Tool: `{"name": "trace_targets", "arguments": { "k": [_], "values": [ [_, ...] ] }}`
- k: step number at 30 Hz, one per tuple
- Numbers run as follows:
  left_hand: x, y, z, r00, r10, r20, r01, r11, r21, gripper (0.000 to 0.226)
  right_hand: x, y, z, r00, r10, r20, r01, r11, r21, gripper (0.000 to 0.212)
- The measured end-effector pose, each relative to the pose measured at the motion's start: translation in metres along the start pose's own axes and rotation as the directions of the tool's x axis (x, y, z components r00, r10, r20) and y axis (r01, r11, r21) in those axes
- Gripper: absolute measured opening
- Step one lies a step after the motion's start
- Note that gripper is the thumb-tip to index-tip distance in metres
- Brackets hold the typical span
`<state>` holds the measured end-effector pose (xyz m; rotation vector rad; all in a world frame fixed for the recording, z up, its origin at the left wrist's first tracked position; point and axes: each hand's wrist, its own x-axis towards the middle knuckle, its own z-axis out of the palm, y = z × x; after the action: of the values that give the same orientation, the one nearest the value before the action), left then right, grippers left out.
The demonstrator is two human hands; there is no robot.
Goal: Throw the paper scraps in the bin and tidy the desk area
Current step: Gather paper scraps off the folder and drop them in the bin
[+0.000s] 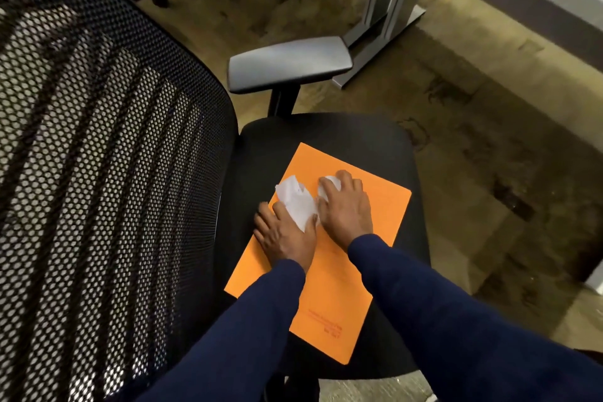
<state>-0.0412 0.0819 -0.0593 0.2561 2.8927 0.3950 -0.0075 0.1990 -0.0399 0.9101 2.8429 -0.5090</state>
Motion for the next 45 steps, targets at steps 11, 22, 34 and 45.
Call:
{"name": "trace_targets", "arguments": {
  "k": [11, 22, 34, 45],
  "values": [
    [-0.023, 0.002, -0.002, 0.992, 0.123, 0.032, -0.104, 0.932, -0.347, 0.018, -0.027, 0.028, -0.004, 0.997, 0.077, 0.003, -0.076, 0.986, 0.15, 0.024],
    [-0.041, -0.005, -0.019, 0.979, 0.133, 0.156, -0.033, 0.852, -0.523, 0.022, -0.031, 0.032, -0.009, 0.97, 0.242, 0.013, -0.219, 0.85, 0.479, 0.015],
    [-0.049, -0.009, -0.03, 0.965, 0.092, 0.247, 0.047, 0.862, -0.505, 0.023, -0.037, 0.025, -0.019, 0.905, 0.402, 0.141, -0.362, 0.551, 0.752, 0.02],
    [-0.091, 0.049, -0.011, 0.938, 0.274, 0.211, -0.14, 0.86, -0.491, 0.029, -0.076, 0.081, -0.042, 0.859, 0.496, 0.125, -0.365, 0.423, 0.829, 0.027]
  ]
}}
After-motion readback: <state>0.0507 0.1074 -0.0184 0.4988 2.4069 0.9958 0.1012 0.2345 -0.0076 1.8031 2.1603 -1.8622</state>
